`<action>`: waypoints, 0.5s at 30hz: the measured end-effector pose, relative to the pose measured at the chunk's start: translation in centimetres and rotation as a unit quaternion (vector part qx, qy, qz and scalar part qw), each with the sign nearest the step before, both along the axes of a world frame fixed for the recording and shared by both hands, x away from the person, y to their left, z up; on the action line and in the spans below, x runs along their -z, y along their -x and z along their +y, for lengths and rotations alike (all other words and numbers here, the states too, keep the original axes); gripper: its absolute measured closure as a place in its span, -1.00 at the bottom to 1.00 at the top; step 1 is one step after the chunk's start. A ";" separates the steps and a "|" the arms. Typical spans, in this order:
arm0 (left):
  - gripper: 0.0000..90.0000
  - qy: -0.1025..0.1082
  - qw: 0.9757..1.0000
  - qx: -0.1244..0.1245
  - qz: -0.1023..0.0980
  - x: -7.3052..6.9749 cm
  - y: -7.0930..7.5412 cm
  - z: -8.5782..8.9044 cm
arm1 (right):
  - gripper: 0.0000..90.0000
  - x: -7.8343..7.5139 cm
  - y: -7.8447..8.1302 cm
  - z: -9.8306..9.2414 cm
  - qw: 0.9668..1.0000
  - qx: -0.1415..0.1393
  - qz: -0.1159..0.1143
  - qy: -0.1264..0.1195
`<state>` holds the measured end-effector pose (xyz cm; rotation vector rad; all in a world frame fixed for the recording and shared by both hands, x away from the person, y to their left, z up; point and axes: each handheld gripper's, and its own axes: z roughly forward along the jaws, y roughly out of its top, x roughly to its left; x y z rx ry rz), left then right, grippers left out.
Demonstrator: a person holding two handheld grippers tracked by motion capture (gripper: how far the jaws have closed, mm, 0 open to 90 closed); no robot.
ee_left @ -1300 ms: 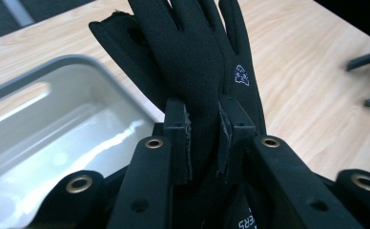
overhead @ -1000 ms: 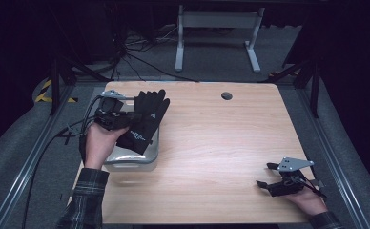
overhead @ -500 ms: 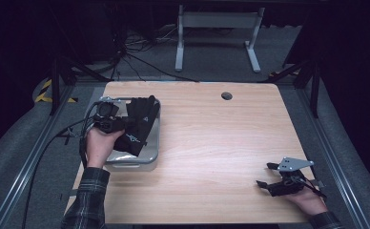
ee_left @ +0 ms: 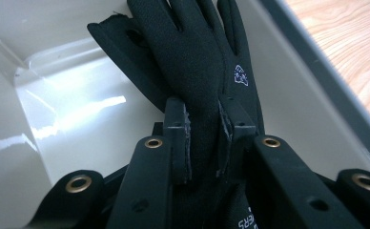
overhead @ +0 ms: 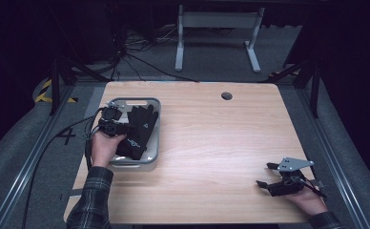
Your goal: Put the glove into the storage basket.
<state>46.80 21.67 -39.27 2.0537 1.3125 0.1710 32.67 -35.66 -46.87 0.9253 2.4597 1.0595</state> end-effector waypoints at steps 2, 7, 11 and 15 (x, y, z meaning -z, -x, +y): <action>0.70 -0.003 1.000 -0.003 0.004 0.3 -0.1 0.0 | -0.63 0.0 0.0 0.0 1.000 0.000 0.000 0.000; 0.67 -0.005 1.000 -0.005 0.007 0.8 -0.2 0.1 | -0.63 0.0 0.0 0.0 1.000 0.000 0.000 0.000; 0.63 -0.015 1.000 -0.004 0.012 1.1 -0.3 0.1 | -0.63 0.0 0.0 0.0 1.000 0.000 0.000 0.000; 0.57 -0.035 0.999 -0.005 0.014 1.2 -0.3 0.1 | -0.63 0.0 0.0 0.0 1.000 0.000 0.000 0.000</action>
